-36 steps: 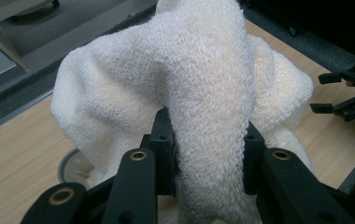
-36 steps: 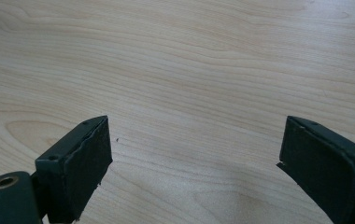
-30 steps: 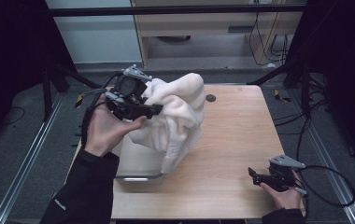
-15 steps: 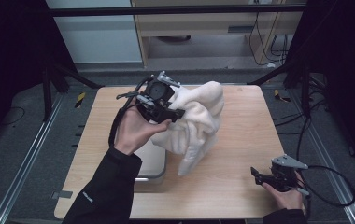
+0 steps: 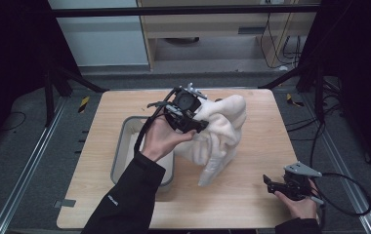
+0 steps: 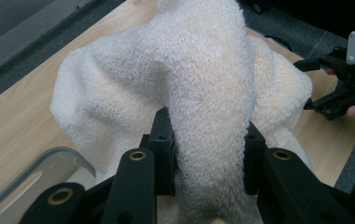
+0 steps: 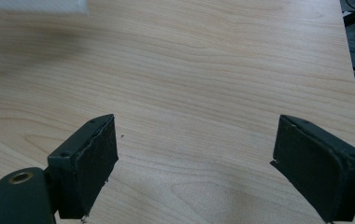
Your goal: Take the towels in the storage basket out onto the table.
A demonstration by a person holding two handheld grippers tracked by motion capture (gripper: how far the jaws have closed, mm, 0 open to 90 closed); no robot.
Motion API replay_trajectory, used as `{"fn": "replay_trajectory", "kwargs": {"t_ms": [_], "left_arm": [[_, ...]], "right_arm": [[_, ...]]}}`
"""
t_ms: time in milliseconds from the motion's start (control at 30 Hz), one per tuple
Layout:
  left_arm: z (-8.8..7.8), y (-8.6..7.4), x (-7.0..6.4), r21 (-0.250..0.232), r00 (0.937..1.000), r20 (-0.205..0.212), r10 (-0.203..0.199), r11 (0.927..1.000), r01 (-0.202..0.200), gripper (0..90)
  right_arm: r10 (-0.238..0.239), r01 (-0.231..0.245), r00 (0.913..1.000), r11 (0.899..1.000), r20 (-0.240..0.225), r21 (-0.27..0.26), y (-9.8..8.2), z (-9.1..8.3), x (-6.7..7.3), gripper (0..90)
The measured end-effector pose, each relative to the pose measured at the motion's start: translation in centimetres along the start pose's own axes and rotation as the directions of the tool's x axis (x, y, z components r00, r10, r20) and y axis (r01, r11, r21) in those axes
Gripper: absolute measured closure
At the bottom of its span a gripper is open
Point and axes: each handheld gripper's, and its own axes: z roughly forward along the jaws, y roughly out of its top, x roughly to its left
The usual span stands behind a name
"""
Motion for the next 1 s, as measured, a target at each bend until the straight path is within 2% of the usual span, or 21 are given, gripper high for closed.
{"fn": "replay_trajectory", "kwargs": {"t_ms": [200, 333, 400, 700, 1000], "left_arm": [[1.5, -0.1, -0.1, 0.006, 0.9998, 0.018, -0.003, 1.0000, 0.003, 66.6], [3.4, -0.4, -0.1, 0.020, 0.9994, 0.034, -0.002, 0.9998, 0.001, 66.5], [4.3, -0.6, -0.1, 0.028, 0.9992, 0.039, -0.003, 0.9996, 0.002, 66.4], [7.7, -1.9, -0.1, 0.045, 0.9975, 0.069, -0.017, 0.9989, 0.014, 66.1], [10.6, -3.0, -0.8, 0.078, 0.9953, 0.096, -0.016, 0.9969, 0.009, 64.9]], "right_arm": [[-0.002, 0.002, 1.0000, 1.000, -0.002, 0.002, 0.0, 0.0, 0.0, 13.6], [-0.005, 0.005, 1.0000, 1.000, 0.000, -0.001, 0.0, 0.0, -0.1, 13.6], [0.005, -0.005, 1.0000, 1.000, 0.002, 0.000, 0.0, 0.0, -0.1, 13.6], [-0.002, 0.002, 1.0000, 1.000, 0.003, 0.000, -0.1, 0.0, -0.1, 13.6], [-0.010, 0.010, 0.9999, 1.000, 0.009, 0.003, -0.1, 0.1, -0.2, 13.3]]}}
